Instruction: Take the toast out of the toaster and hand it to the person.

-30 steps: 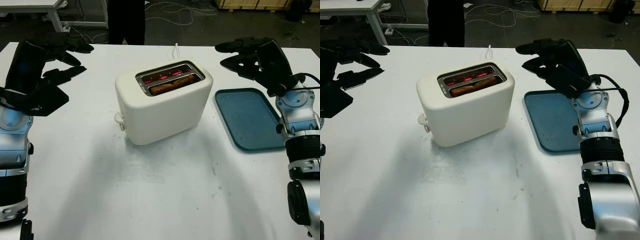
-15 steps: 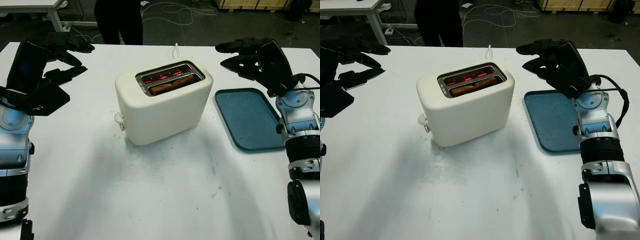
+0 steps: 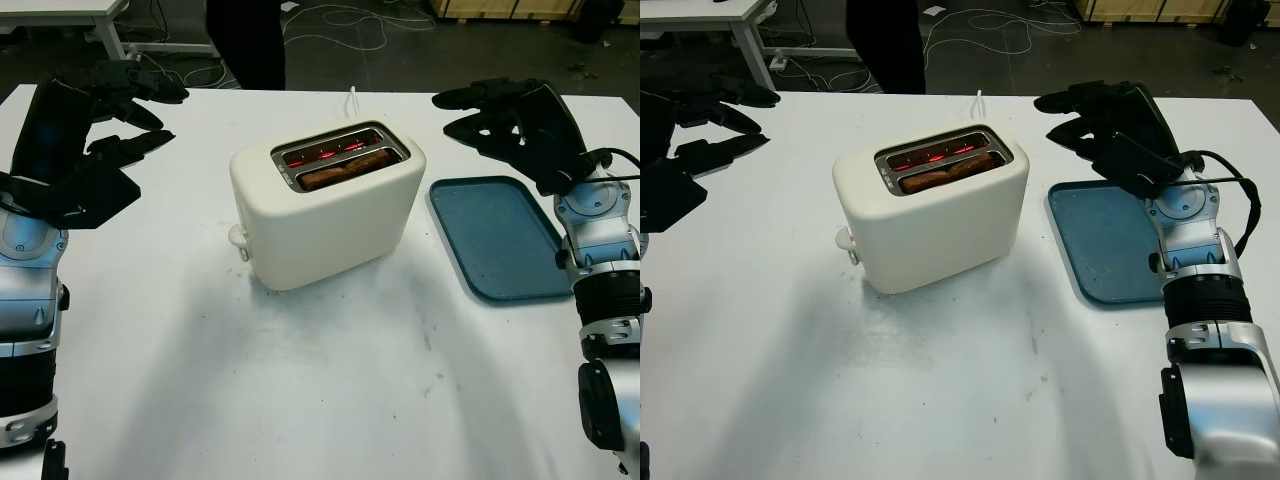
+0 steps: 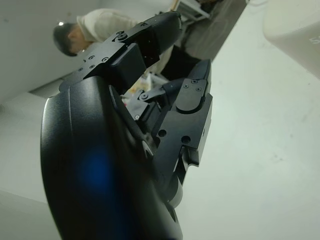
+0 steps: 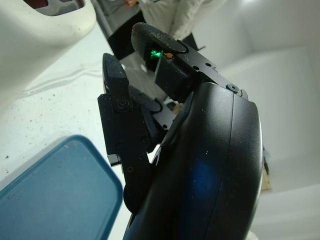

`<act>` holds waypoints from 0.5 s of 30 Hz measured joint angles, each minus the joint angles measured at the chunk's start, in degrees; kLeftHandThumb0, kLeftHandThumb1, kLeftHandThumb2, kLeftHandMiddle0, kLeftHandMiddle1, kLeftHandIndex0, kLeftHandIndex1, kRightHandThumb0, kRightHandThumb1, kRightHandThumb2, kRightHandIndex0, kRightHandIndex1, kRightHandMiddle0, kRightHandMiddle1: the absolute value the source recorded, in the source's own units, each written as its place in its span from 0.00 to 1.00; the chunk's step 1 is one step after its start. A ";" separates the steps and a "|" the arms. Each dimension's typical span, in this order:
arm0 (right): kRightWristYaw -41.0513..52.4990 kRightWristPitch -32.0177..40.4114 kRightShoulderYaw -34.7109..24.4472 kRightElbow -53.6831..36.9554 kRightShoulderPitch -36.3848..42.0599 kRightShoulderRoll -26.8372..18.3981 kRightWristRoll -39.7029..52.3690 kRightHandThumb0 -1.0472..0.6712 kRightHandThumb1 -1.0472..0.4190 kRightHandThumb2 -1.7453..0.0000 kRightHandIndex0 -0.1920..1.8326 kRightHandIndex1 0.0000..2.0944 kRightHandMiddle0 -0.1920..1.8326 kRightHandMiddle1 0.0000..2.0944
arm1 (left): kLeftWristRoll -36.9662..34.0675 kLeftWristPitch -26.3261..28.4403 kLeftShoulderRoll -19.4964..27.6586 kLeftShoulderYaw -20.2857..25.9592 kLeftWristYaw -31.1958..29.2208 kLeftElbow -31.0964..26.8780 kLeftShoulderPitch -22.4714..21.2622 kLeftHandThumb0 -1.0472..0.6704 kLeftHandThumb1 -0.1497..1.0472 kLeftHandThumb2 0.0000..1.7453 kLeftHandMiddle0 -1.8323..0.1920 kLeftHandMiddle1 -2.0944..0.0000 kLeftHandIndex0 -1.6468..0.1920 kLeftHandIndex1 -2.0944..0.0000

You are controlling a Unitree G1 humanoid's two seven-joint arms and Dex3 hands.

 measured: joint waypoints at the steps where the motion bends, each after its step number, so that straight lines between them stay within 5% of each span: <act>1: 0.03 0.00 -0.01 0.00 0.01 0.00 0.18 0.47 0.09 0.96 0.57 0.13 0.55 0.00 | 0.00 0.51 -0.24 -0.01 0.01 -0.35 0.38 0.58 0.87 0.02 0.56 0.61 0.48 0.78; 15: 0.16 0.00 -0.35 -0.24 0.76 0.00 0.88 0.44 0.09 0.96 0.57 0.12 0.56 0.00 | 0.28 1.16 -1.53 -0.13 0.17 -1.55 1.56 0.59 0.88 0.02 0.55 0.60 0.47 0.79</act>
